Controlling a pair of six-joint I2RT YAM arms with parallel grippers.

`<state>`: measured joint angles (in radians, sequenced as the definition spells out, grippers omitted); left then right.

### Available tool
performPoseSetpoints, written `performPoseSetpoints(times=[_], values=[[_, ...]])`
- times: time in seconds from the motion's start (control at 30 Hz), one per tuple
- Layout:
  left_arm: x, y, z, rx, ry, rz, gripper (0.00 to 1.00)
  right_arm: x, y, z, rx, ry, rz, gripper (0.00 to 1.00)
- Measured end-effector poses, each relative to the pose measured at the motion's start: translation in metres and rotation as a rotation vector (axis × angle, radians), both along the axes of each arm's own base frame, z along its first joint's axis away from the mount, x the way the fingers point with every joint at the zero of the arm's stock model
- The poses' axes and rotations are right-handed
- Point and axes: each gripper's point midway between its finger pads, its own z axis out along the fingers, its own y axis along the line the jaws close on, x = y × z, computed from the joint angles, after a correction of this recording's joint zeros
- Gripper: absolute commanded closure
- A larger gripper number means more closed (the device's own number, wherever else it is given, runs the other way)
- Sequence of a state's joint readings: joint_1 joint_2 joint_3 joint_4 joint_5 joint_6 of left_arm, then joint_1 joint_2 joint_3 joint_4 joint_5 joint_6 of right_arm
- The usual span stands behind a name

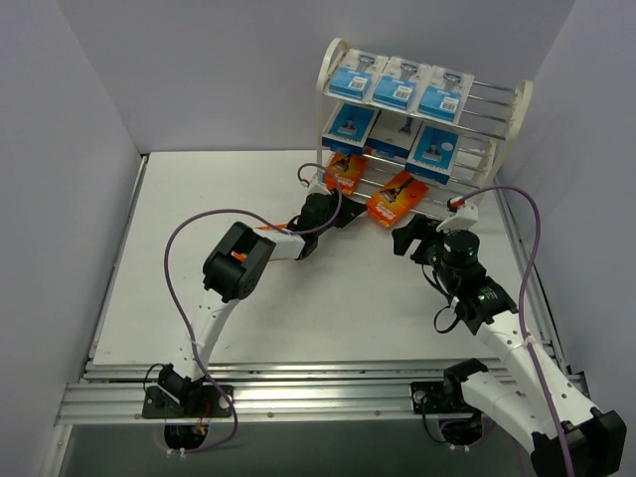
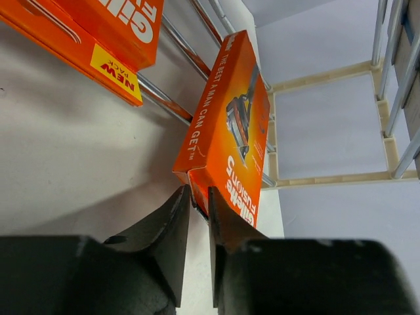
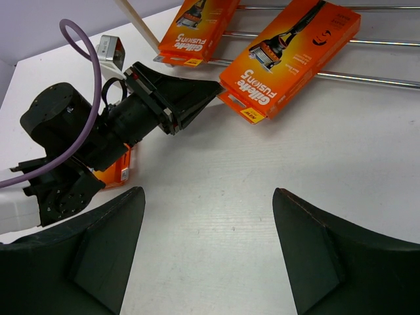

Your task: Place and organize the shaving razors onto the shelf

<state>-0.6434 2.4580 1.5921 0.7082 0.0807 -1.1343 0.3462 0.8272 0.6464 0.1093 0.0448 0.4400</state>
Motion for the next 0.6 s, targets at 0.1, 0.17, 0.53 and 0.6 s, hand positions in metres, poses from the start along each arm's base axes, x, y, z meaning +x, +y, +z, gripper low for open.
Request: performPoseSetpoints(times=[0.1, 0.17, 0.53, 0.6], values=[[-0.0003, 0.0006, -0.0017, 0.004, 0.005, -0.005, 0.9, 0.0, 0.0, -0.0002, 0.0, 0.001, 0.0, 0.26], [0.0002, 0.0013, -0.0014, 0.0, 0.008, -0.006, 0.97, 0.0, 0.0, -0.0001, 0.0, 0.0, 0.0, 0.26], [0.0001, 0.0013, -0.0052, -0.046, 0.054, 0.0, 0.98, 0.0, 0.0, -0.0004, 0.0, 0.001, 0.0, 0.26], [0.0005, 0.002, -0.0075, -0.066, 0.075, 0.011, 0.98, -0.0001, 0.0001, -0.0005, 0.0, 0.001, 0.0, 0.26]])
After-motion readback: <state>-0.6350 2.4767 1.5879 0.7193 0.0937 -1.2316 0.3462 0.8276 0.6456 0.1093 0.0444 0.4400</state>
